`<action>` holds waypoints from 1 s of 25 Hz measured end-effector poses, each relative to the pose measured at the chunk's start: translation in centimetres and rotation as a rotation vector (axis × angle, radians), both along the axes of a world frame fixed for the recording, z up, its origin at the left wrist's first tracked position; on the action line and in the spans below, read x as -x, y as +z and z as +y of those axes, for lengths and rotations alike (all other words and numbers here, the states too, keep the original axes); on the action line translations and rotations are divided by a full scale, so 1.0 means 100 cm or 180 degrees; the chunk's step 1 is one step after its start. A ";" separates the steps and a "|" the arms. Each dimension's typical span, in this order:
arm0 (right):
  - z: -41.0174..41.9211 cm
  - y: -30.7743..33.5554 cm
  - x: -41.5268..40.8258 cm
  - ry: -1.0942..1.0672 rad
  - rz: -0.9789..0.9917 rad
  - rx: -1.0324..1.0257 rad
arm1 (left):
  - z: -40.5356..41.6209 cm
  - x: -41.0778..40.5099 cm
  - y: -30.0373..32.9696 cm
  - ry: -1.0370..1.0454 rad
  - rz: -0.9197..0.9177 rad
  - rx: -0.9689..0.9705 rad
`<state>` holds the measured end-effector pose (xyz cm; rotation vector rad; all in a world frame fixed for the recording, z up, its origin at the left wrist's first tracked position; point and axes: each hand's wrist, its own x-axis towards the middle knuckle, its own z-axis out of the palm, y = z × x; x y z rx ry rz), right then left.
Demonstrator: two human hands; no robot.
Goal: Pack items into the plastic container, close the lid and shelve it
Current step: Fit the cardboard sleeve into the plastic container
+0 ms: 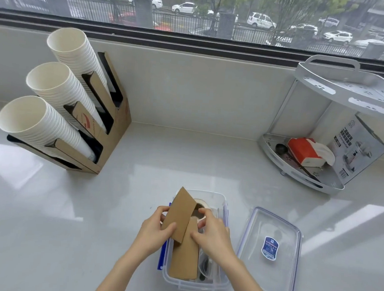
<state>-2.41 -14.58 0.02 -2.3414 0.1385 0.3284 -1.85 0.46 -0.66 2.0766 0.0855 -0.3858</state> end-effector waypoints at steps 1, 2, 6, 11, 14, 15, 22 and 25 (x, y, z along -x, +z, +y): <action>-0.002 0.001 0.000 -0.0098 0.0061 -0.0240 | 0.002 0.001 0.001 0.0038 0.0038 0.0106; -0.004 0.002 -0.001 -0.0218 0.0115 -0.0487 | 0.003 0.002 0.002 0.0093 0.0055 0.0232; -0.018 0.008 -0.004 -0.0574 0.0050 -0.1054 | 0.008 0.001 0.005 0.0369 0.0030 0.0567; -0.038 0.024 -0.007 -0.0912 -0.0106 -0.1822 | 0.004 0.000 0.010 0.0418 -0.0040 0.0678; -0.044 0.035 -0.008 -0.1118 -0.0226 -0.2235 | -0.002 0.004 0.011 0.0374 -0.0086 0.0856; -0.045 0.037 -0.008 -0.1191 -0.0334 -0.2187 | -0.005 0.005 0.012 0.0346 -0.0126 0.0903; -0.031 0.040 -0.011 -0.1428 -0.0726 -0.1483 | -0.025 0.015 0.018 -0.0026 -0.0636 0.0723; -0.020 0.041 -0.011 -0.1361 -0.0664 -0.1697 | -0.033 0.020 0.019 -0.0331 -0.0866 0.0583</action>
